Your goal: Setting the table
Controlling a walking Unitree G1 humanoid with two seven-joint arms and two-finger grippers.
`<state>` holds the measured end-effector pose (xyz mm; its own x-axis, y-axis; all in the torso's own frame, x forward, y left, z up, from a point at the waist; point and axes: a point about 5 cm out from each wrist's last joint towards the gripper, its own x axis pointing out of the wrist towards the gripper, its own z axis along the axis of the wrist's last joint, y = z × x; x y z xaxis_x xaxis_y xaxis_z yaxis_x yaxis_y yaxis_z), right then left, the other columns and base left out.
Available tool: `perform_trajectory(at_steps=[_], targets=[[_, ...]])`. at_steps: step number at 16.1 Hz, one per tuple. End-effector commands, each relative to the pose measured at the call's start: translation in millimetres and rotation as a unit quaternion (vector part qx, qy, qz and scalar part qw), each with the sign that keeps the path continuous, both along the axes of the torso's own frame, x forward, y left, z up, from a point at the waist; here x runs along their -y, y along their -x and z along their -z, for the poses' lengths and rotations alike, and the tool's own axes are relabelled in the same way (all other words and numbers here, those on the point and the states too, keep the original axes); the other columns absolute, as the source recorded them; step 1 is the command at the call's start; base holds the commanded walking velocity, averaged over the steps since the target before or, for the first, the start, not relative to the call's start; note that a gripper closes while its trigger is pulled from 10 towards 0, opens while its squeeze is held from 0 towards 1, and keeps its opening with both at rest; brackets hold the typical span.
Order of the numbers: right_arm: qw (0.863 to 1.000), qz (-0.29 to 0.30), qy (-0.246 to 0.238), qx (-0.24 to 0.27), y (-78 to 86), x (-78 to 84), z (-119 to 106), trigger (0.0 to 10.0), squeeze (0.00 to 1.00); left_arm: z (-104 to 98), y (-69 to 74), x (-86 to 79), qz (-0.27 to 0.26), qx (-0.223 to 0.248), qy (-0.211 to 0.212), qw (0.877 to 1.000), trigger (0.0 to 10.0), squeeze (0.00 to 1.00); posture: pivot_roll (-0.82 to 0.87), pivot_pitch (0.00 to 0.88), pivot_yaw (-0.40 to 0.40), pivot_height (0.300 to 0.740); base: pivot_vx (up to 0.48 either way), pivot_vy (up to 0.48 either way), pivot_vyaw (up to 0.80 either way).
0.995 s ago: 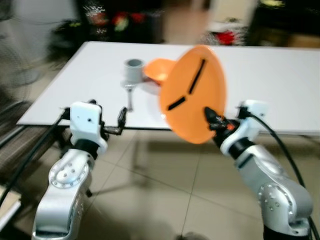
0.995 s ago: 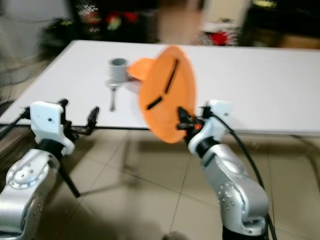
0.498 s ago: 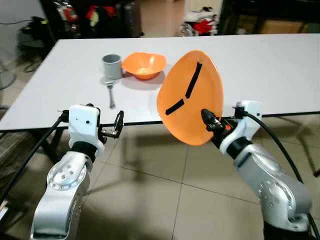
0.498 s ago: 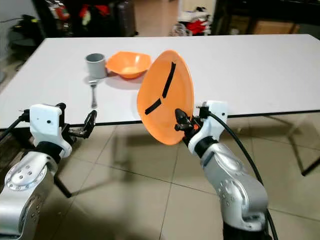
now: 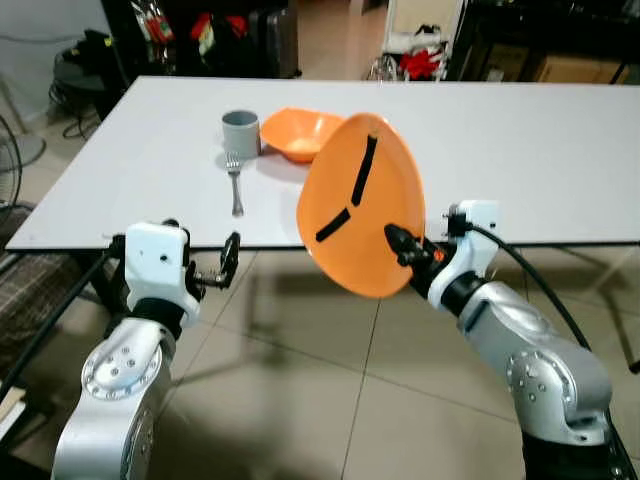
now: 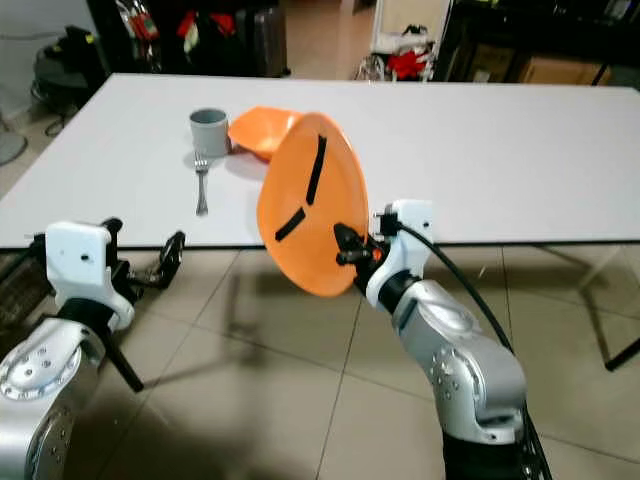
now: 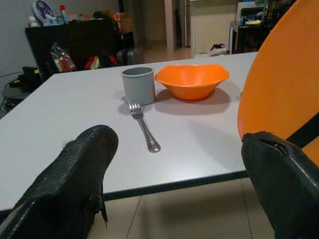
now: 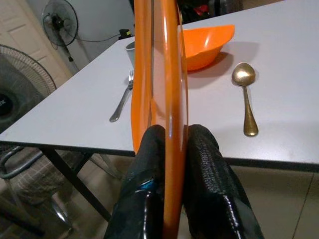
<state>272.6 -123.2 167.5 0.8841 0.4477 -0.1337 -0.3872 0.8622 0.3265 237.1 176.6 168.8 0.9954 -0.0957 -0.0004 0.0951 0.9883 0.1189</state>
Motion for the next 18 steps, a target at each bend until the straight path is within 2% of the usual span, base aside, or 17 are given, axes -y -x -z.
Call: perform_trajectory(at_steps=[1,3,4,8,11,18], targets=[[0.999,-0.016,-0.005,0.035,-0.3,-5.1,-9.7,10.0,0.0,-2.5,1.5,-0.3,0.002,0.002,0.002,1.0,10.0,0.0,-0.02,0.0,-0.007,0.74,0.311,0.0,0.0],[0.997,-0.019,0.044,0.066,0.5,-8.2,-9.3,10.0,0.0,-3.7,1.5,-1.8,0.001,0.004,-0.002,1.0,10.0,0.0,-0.02,0.0,-0.005,0.74,0.313,0.0,0.0],[0.996,-0.027,0.045,0.068,1.0,-9.6,-9.0,10.0,0.0,-4.0,1.4,-1.9,0.001,0.004,-0.002,1.0,10.0,0.0,-0.02,0.0,-0.005,0.74,0.315,0.0,0.0],[0.997,-0.035,0.022,0.069,2.9,-11.2,-9.1,10.0,0.0,-4.0,2.9,-1.9,0.005,0.004,-0.005,1.0,10.0,0.0,-0.02,0.0,-0.004,0.74,0.315,0.0,0.7],[0.998,-0.03,-0.004,0.05,4.2,-8.4,-5.3,10.0,0.0,-2.7,4.7,-0.6,0.012,0.001,-0.008,1.0,10.0,0.0,-0.02,0.0,-0.003,0.74,0.314,0.0,0.0],[0.999,-0.041,-0.024,0.025,7.1,-6.0,-3.5,10.0,0.0,-0.3,9.0,1.5,0.031,-0.004,-0.008,0.999,10.0,0.0,-0.03,0.0,-0.011,0.74,0.314,0.0,0.0]])
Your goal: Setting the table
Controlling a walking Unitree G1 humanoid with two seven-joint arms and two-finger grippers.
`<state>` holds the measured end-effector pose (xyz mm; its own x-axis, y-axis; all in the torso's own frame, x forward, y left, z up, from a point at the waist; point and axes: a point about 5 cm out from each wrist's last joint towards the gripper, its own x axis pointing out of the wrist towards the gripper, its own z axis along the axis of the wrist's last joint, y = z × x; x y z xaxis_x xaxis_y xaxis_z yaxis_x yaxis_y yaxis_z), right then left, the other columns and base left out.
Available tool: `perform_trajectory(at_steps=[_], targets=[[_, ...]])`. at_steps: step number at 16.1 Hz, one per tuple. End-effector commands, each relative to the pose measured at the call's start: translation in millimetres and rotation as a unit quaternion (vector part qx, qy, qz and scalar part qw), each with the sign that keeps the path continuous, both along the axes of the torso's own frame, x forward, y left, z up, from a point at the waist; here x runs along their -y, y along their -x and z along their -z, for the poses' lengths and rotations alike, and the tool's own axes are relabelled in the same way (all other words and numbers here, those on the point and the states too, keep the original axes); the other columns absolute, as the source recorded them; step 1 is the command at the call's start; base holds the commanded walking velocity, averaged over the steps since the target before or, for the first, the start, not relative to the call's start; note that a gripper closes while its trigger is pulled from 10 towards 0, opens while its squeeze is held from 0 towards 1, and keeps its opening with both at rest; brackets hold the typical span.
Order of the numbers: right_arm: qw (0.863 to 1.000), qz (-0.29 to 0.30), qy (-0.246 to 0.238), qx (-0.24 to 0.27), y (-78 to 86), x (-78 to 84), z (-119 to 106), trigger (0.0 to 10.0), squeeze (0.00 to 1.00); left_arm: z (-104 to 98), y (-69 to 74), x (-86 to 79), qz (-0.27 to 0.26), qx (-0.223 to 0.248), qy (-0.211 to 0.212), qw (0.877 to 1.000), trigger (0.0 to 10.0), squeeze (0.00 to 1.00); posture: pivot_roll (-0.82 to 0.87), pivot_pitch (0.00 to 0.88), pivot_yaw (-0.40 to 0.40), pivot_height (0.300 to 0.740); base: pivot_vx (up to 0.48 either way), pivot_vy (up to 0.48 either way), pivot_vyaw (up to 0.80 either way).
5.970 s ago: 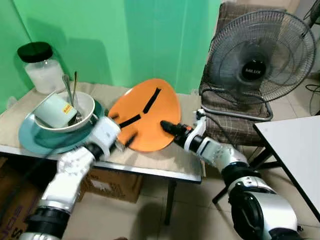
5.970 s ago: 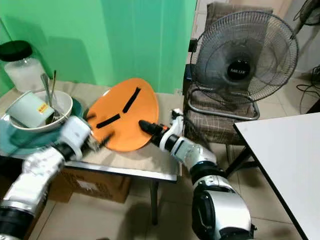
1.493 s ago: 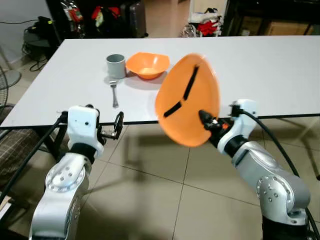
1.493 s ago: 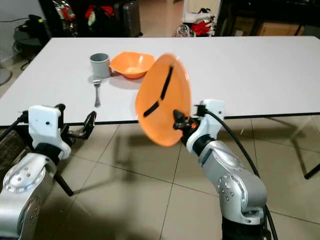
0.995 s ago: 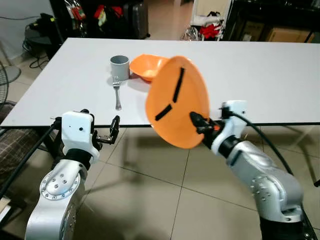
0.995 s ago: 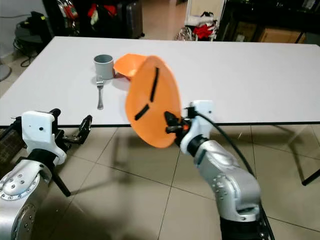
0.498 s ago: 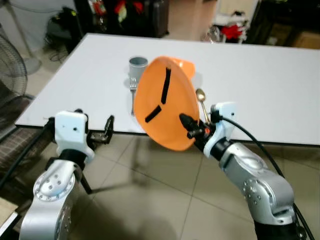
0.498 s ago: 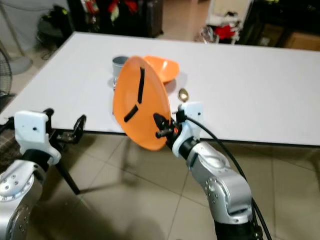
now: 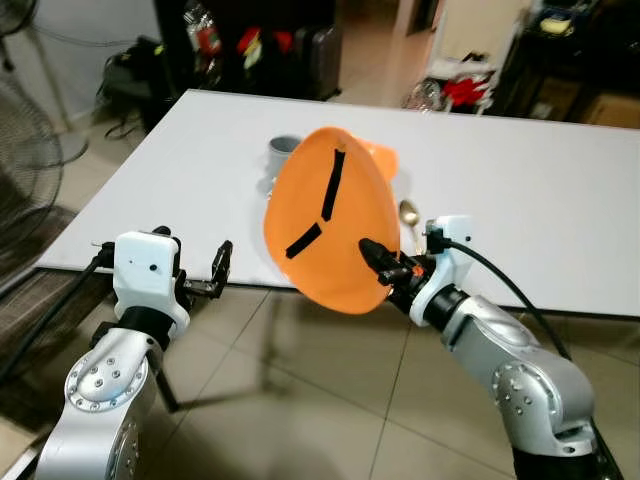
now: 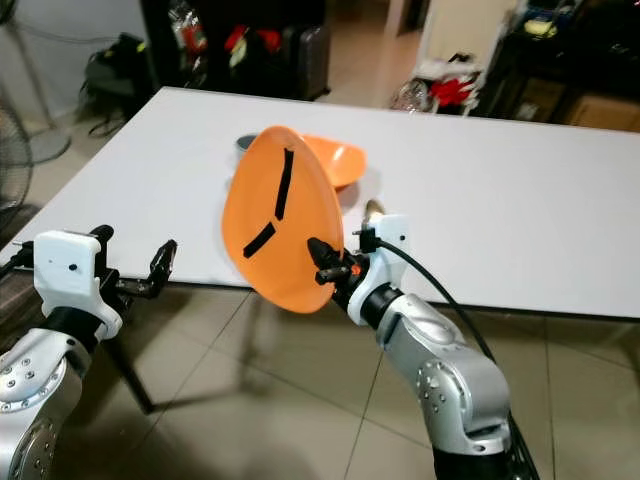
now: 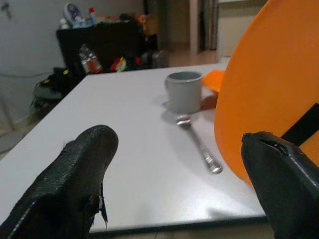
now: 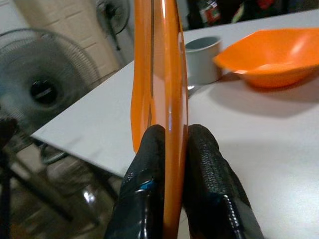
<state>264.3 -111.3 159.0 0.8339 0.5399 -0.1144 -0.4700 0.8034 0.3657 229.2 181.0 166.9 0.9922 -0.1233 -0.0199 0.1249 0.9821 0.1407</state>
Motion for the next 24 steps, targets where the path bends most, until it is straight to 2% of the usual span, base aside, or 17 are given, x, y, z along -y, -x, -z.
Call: perform_trajectory(at_steps=[1,4,5,7,9,11,14,15,17,22,24], targets=[[1.0,0.011,-0.012,0.017,-1.1,6.4,-11.5,10.0,0.0,-1.9,1.2,6.5,0.019,0.003,0.005,1.0,10.0,0.0,-0.03,0.0,-0.011,0.74,0.311,0.0,0.0],[0.997,0.019,-0.06,-0.034,-1.3,7.1,-6.7,10.0,0.0,-0.1,4.0,11.1,0.049,-0.008,0.014,0.999,10.0,0.0,-0.03,0.0,-0.012,0.74,0.097,0.0,0.0],[0.997,0.02,-0.062,-0.04,-1.2,7.1,-5.6,10.0,0.0,0.2,4.3,11.1,0.052,-0.01,0.014,0.999,10.0,0.0,-0.03,0.0,-0.01,0.74,0.0,0.0,0.0],[0.987,0.056,-0.095,-0.116,-4.7,13.0,8.7,10.0,0.0,-1.0,4.6,10.8,0.071,-0.01,0.005,0.997,10.0,0.0,-0.03,0.004,-0.004,0.74,0.0,0.0,0.0],[0.982,0.06,-0.121,-0.135,-6.7,13.4,10.4,10.0,0.0,-2.2,4.2,10.7,0.079,-0.01,0.004,0.997,10.0,0.0,-0.03,0.008,-0.001,0.74,0.0,0.0,0.0],[0.966,0.055,-0.175,-0.18,-9.0,9.9,12.0,10.0,0.0,-2.8,3.6,11.2,0.094,-0.012,-0.002,0.996,10.0,0.0,-0.03,0.015,0.004,0.74,0.0,0.0,0.0],[0.949,0.079,-0.213,-0.22,-15.6,12.3,15.0,10.0,0.0,-3.6,3.4,11.8,0.101,-0.013,-0.003,0.995,10.0,0.0,-0.03,0.021,0.004,0.74,0.0,0.0,0.0],[0.935,0.093,-0.244,-0.241,-19.9,12.6,17.3,10.0,0.0,-4.0,3.3,11.9,0.104,-0.013,-0.004,0.994,10.0,0.0,-0.03,0.026,0.005,0.74,0.0,0.0,0.0],[0.92,0.101,-0.271,-0.264,-24.7,11.7,16.9,10.0,0.0,-4.8,3.3,13.0,0.111,-0.014,-0.005,0.994,10.0,0.0,-0.03,0.029,0.005,0.74,0.0,0.0,0.0],[0.908,0.133,-0.277,-0.283,-34.8,14.9,18.9,10.0,0.0,-6.8,2.4,13.7,0.117,-0.012,-0.007,0.993,10.0,0.0,-0.03,0.031,0.009,0.74,0.0,0.0,0.0],[0.897,0.147,-0.296,-0.294,-44.2,15.6,20.4,10.0,0.0,-7.9,1.0,15.0,0.122,-0.011,-0.008,0.992,10.0,0.0,-0.03,0.031,0.014,0.74,0.0,0.0,0.0]])
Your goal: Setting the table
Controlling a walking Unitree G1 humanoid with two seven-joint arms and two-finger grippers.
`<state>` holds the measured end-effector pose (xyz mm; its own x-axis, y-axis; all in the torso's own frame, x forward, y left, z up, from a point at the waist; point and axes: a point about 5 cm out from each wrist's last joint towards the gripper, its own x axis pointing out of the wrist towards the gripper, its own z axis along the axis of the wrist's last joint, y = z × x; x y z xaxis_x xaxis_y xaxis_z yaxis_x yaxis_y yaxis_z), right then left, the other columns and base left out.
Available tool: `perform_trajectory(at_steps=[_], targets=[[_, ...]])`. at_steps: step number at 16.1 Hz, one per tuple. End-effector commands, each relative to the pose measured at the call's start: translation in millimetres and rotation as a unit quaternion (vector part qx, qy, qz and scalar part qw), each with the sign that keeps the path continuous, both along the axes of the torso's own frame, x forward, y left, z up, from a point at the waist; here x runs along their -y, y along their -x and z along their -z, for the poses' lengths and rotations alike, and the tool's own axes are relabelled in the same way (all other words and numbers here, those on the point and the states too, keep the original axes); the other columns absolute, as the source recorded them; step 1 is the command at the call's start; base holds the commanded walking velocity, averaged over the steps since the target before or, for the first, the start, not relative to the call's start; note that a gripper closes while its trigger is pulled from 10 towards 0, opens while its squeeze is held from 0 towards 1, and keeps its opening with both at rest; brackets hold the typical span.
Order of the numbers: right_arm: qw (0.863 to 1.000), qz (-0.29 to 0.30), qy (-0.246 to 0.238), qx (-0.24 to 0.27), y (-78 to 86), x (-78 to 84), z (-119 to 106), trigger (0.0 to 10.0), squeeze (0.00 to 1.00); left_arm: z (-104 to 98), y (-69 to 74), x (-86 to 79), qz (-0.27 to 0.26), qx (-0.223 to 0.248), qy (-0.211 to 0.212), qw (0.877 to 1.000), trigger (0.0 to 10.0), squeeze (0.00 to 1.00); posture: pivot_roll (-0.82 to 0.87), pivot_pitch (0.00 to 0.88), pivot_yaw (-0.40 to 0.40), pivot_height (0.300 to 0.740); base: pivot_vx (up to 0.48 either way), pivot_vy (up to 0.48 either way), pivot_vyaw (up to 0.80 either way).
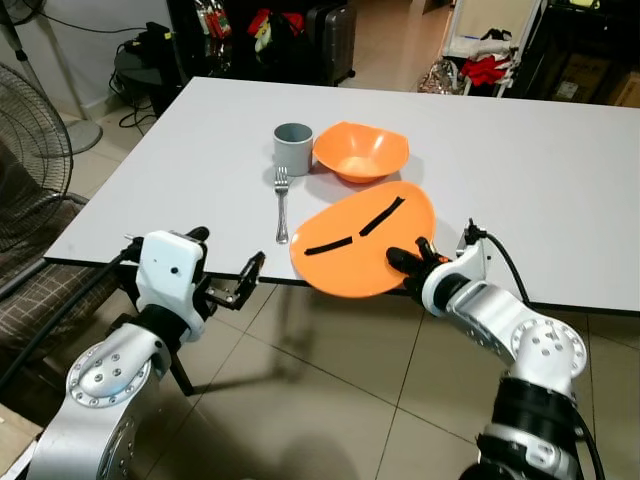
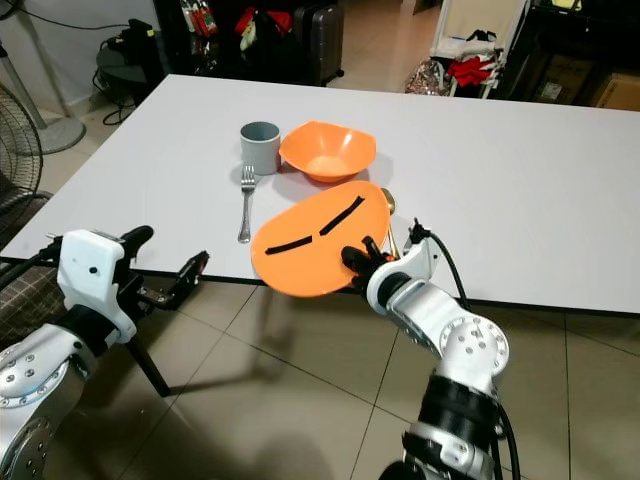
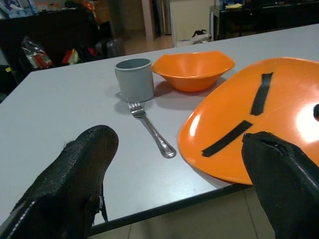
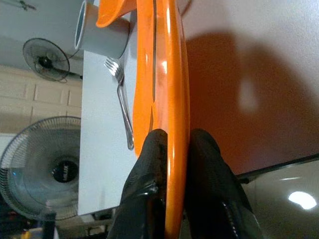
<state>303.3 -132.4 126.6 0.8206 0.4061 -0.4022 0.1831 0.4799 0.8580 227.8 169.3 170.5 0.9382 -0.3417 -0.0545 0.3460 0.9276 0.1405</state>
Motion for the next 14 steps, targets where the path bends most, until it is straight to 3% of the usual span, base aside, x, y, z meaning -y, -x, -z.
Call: perform_trajectory(at_steps=[1,8,14], targets=[[0.999,0.007,-0.037,0.016,-10.2,-6.9,-11.1,10.0,0.0,-4.9,-1.4,3.8,0.012,0.007,-0.004,1.0,10.0,0.0,-0.02,0.032,0.015,0.74,0.0,0.0,0.0],[0.995,0.034,-0.09,-0.023,-35.9,-13.8,-2.3,10.0,0.0,-3.7,0.5,12.1,0.05,-0.007,-0.005,0.999,10.0,0.0,-0.02,0.038,0.018,0.74,0.0,0.0,0.0],[0.995,0.054,-0.085,-0.017,-59.1,-15.3,-3.8,10.0,0.0,-3.3,0.0,13.0,0.056,-0.01,-0.008,0.998,10.0,0.0,-0.02,0.04,0.019,0.74,0.0,0.0,0.0]])
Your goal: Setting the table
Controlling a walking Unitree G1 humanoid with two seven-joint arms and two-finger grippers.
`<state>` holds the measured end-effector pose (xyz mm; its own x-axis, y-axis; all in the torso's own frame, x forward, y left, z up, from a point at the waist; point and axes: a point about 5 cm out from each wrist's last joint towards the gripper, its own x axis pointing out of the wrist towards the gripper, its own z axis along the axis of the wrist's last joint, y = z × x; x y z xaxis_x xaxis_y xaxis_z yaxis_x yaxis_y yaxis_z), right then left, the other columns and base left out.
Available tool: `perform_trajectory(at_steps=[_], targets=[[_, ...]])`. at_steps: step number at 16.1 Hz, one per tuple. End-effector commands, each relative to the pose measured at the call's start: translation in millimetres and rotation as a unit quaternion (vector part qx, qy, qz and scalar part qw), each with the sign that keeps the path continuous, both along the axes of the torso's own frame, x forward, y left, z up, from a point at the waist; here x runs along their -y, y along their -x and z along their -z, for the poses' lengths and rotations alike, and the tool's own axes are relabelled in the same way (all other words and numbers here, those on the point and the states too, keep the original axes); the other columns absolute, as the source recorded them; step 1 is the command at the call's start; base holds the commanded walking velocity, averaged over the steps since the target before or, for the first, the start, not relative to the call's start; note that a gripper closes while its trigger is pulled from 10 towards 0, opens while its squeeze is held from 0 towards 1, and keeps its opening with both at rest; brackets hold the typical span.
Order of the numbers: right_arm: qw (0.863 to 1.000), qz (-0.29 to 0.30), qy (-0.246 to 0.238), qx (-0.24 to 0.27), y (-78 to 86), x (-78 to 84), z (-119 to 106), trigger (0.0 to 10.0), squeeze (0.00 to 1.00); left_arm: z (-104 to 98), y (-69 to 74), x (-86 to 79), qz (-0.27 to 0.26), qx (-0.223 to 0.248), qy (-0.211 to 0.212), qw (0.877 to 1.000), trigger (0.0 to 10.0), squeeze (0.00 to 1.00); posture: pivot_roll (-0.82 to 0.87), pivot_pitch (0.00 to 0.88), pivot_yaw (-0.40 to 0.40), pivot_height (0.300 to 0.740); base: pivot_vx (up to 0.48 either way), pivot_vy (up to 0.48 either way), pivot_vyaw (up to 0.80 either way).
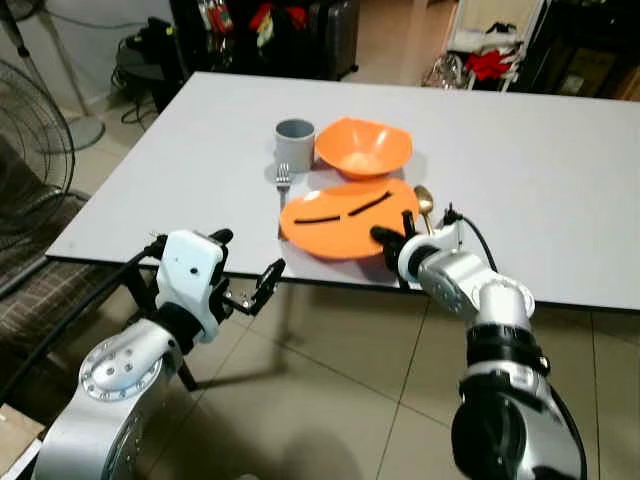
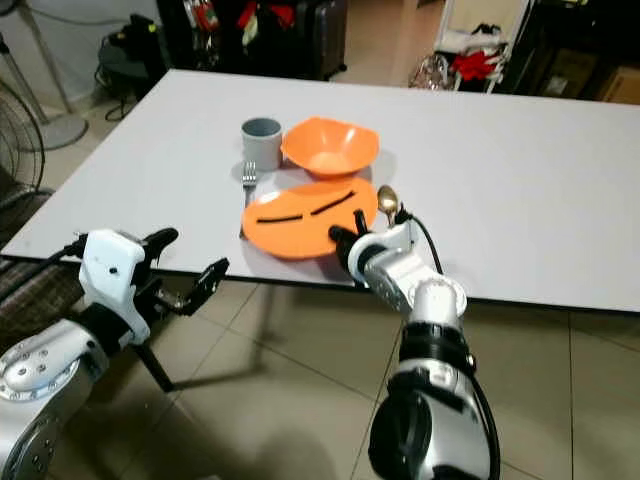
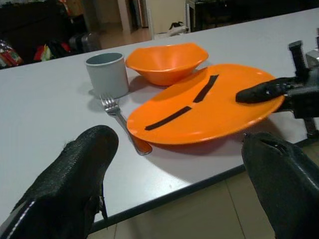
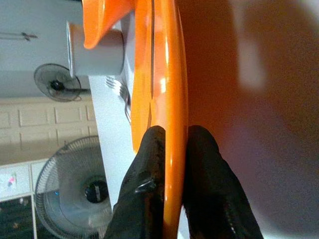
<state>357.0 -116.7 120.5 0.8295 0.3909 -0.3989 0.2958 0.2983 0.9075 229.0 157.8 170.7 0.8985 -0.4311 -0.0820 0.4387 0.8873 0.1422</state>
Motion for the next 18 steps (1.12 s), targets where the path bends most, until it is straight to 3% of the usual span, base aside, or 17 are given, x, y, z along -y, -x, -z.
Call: perform_trajectory(at_steps=[1,4,5,6,7,9,13,18], targets=[[1.0,0.006,0.007,0.024,-6.7,0.1,-9.4,10.0,0.0,-3.0,1.4,1.5,0.007,0.003,-0.002,1.0,10.0,0.0,-0.02,0.04,0.019,0.74,0.0,0.0,0.0],[0.999,0.027,0.011,0.024,-10.5,2.0,-4.8,10.0,0.0,-2.3,1.8,1.9,0.006,0.002,-0.003,1.0,10.0,0.0,-0.02,0.039,0.018,0.74,0.0,0.0,0.0],[0.999,0.031,0.008,0.023,-11.2,2.4,-3.6,10.0,0.21,-2.4,1.6,1.9,0.006,0.002,-0.003,1.0,10.0,0.0,-0.02,0.039,0.019,0.74,0.0,0.0,0.0],[0.999,0.036,0.001,0.023,-12.3,2.2,-1.2,10.0,0.91,-2.4,1.4,2.1,0.007,0.002,-0.003,1.0,10.0,0.0,-0.02,0.039,0.022,0.74,0.0,0.0,0.0],[0.999,0.036,0.0,0.023,-13.1,1.2,0.5,10.0,1.0,-2.3,1.3,2.2,0.007,0.002,-0.003,1.0,10.0,0.0,-0.02,0.039,0.022,0.74,0.0,0.0,0.0],[0.999,0.032,0.005,0.027,-13.8,-0.3,1.8,10.0,1.0,-2.4,1.2,1.7,0.008,0.002,-0.004,1.0,10.0,0.0,-0.02,0.039,0.022,0.74,0.0,0.0,0.0],[0.998,0.024,0.064,0.002,-8.9,6.2,6.5,10.0,1.0,-0.8,2.5,1.2,0.003,0.002,-0.005,1.0,10.0,0.0,-0.02,0.025,0.018,0.74,0.0,0.0,0.0],[0.997,0.021,0.072,0.007,4.1,9.7,-2.0,10.0,1.0,2.3,3.3,1.7,0.006,0.002,-0.015,1.0,10.0,0.0,-0.03,0.005,0.016,0.74,0.0,0.0,0.0]])
